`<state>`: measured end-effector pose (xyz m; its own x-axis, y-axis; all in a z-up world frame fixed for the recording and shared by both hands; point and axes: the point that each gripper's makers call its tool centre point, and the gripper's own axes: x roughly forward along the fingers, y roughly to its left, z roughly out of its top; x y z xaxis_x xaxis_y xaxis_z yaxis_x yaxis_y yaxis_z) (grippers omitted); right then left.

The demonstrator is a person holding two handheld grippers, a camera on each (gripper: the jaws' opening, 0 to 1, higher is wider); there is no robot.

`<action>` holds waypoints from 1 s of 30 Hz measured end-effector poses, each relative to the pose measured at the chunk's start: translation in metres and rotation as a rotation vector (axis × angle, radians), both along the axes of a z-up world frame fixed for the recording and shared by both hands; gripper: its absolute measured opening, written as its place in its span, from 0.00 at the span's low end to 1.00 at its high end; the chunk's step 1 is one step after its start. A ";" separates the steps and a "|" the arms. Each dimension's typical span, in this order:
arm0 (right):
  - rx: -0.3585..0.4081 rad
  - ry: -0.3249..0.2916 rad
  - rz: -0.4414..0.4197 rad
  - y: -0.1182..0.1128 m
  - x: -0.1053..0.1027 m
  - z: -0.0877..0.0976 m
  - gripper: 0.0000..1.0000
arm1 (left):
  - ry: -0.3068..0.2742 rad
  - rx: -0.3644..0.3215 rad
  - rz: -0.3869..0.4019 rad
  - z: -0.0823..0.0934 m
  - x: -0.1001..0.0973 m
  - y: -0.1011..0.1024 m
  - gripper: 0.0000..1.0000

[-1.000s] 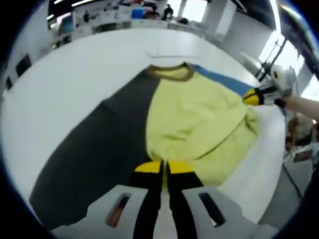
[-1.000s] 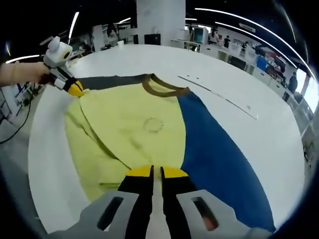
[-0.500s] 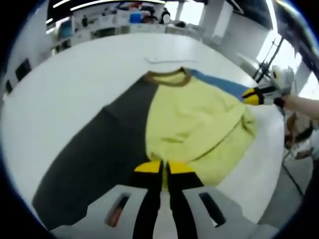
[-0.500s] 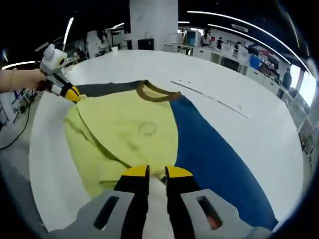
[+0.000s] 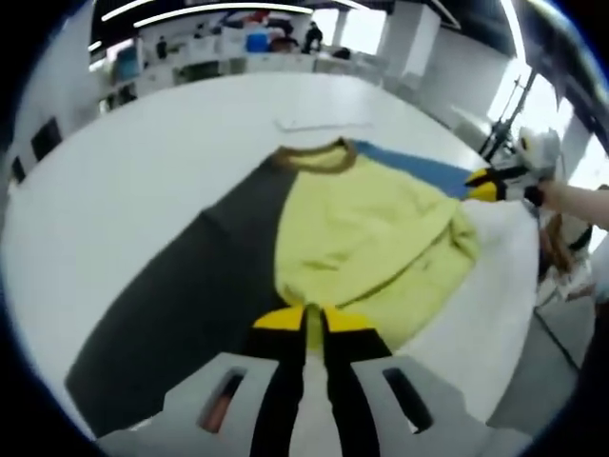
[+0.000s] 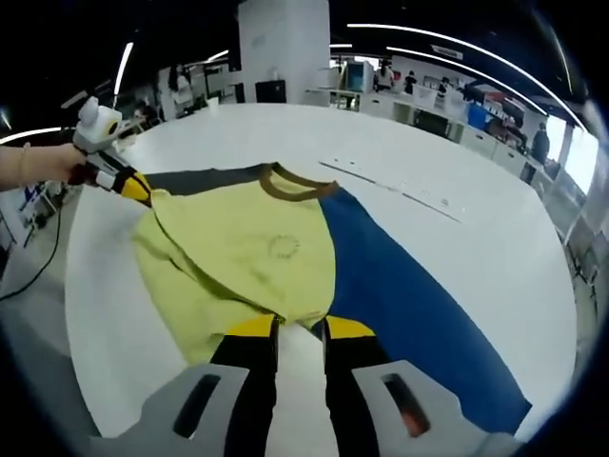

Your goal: Fold the garment on the visible template until the final outline fits inside the template.

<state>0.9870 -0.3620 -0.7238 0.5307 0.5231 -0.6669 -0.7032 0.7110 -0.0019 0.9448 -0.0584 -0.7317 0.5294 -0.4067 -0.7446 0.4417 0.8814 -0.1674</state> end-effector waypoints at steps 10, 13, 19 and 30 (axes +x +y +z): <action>0.033 -0.039 0.011 0.002 -0.022 0.028 0.22 | -0.026 -0.006 -0.006 0.019 -0.023 0.001 0.14; 0.052 -0.044 0.014 0.004 -0.033 0.037 0.24 | -0.037 -0.008 -0.008 0.025 -0.031 0.001 0.16; 0.066 -0.045 0.020 0.004 -0.058 0.047 0.32 | -0.055 -0.028 -0.012 0.040 -0.051 -0.004 0.25; 0.126 -0.101 -0.051 -0.010 -0.089 0.076 0.37 | -0.084 -0.052 -0.024 0.068 -0.084 -0.006 0.39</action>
<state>0.8979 -0.3720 -0.6477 0.6199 0.5697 -0.5397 -0.6668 0.7450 0.0205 0.8605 -0.0646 -0.6632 0.5787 -0.4571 -0.6755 0.4773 0.8614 -0.1740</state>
